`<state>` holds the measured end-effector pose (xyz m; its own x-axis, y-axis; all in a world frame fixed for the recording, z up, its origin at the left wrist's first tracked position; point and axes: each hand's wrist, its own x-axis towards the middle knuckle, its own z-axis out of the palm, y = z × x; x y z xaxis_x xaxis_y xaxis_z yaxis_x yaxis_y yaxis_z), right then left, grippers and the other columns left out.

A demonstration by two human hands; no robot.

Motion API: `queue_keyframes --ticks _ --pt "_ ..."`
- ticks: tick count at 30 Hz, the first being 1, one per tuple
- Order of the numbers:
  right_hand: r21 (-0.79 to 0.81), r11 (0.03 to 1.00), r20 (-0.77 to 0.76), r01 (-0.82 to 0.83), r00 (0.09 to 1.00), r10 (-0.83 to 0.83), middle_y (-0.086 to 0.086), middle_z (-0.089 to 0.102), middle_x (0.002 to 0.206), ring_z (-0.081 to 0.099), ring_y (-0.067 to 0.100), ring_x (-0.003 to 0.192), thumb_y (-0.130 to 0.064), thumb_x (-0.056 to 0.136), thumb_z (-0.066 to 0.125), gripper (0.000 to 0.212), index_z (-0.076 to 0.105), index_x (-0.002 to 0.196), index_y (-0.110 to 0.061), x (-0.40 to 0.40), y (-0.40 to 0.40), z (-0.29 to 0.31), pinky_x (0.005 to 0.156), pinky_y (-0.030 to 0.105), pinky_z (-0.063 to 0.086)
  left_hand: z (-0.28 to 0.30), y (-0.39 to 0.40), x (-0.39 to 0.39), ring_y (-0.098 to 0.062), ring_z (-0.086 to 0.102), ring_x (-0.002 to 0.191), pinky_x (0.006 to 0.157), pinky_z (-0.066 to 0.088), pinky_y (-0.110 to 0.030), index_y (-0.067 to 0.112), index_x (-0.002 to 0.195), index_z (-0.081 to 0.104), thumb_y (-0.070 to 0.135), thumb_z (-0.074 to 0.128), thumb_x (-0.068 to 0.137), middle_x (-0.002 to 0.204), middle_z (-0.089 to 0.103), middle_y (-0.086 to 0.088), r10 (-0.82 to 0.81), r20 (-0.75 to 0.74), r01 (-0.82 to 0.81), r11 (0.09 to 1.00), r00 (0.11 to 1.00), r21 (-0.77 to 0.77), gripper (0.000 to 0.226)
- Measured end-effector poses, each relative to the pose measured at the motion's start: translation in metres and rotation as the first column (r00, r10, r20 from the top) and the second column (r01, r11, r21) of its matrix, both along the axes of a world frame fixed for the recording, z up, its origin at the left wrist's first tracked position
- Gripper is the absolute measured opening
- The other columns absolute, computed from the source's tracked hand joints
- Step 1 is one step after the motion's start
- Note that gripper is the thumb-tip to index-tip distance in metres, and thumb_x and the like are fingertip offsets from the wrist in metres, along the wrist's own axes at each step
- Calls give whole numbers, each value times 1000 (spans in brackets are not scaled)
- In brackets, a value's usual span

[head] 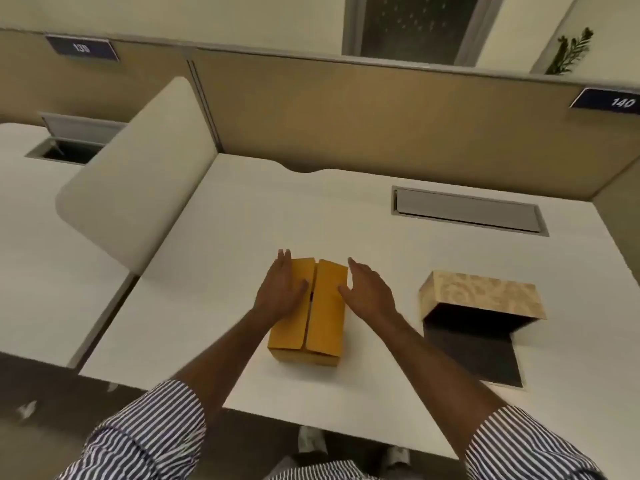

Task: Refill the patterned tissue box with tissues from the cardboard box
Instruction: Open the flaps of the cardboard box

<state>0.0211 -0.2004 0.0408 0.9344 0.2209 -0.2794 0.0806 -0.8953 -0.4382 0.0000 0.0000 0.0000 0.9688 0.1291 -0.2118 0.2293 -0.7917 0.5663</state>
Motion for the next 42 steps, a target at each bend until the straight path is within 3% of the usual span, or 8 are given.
queue_keyframes --ticks 6,15,21,25,29,32,36,42 --pt "-9 998 -102 65 993 -66 10 31 161 42 33 140 -54 99 47 74 22 158 -16 -19 35 -11 106 47 44 -10 -13 -7 -32 25 151 112 38 -54 20 159 -2 66 57 86 169 4 -4 18 -67 -19 1000 998 -16 105" --pt "-33 995 -171 91 981 -95 5 1 169 31 37 145 -58 92 52 89 6 160 -23 -27 54 -21 102 50 45 -15 -11 -6 -35 34 146 108 41 -52 21 159 2 56 56 89 169 9 -6 21 -26 -22 999 999 -26 95" --pt "-6 992 -138 123 983 -123 7 6 168 38 38 140 -56 87 67 103 2 159 -22 -27 56 -24 98 49 49 -3 10 -6 -31 34 148 116 34 -47 21 161 5 43 48 100 166 22 -7 20 16 -15 967 1000 -255 78" --pt "167 968 -161 185 974 -158 6 20 166 41 35 141 -43 90 67 96 6 161 -23 -25 47 -23 105 49 45 5 47 -6 -26 51 134 102 44 -32 21 159 22 19 49 103 153 47 -11 125 16 -104 879 992 -465 62" --pt "500 802 -228 326 943 -241 4 45 152 51 27 132 -23 92 67 74 31 156 -27 -29 18 -23 107 46 48 5 83 -7 -22 57 120 87 50 -26 15 155 35 6 49 101 147 52 -14 227 -28 -208 831 974 -517 56" --pt "672 568 -379 475 880 -287 1 65 131 66 17 111 -13 94 63 54 50 144 -29 -33 -8 -30 83 38 61 -3 97 -11 -25 56 121 94 49 -34 13 155 33 11 53 101 147 51 -17 240 -84 -249 828 967 -503 57" --pt "636 365 -538 680 730 -421 3 73 109 70 22 96 -10 96 55 33 63 126 -23 -40 -38 -49 66 32 59 -21 105 -16 -33 49 135 110 43 -52 13 156 29 25 58 100 151 47 -18 259 -217 -334 811 941 -480 64" --pt "438 128 -835 890 456 -308 20 68 120 67 34 106 0 97 59 31 60 126 -10 -43 -48 -84 78 45 60 -35 97 -13 -35 43 140 114 38 -56 11 154 34 31 63 97 153 43 -21 281 -304 -399 791 910 -463 68"
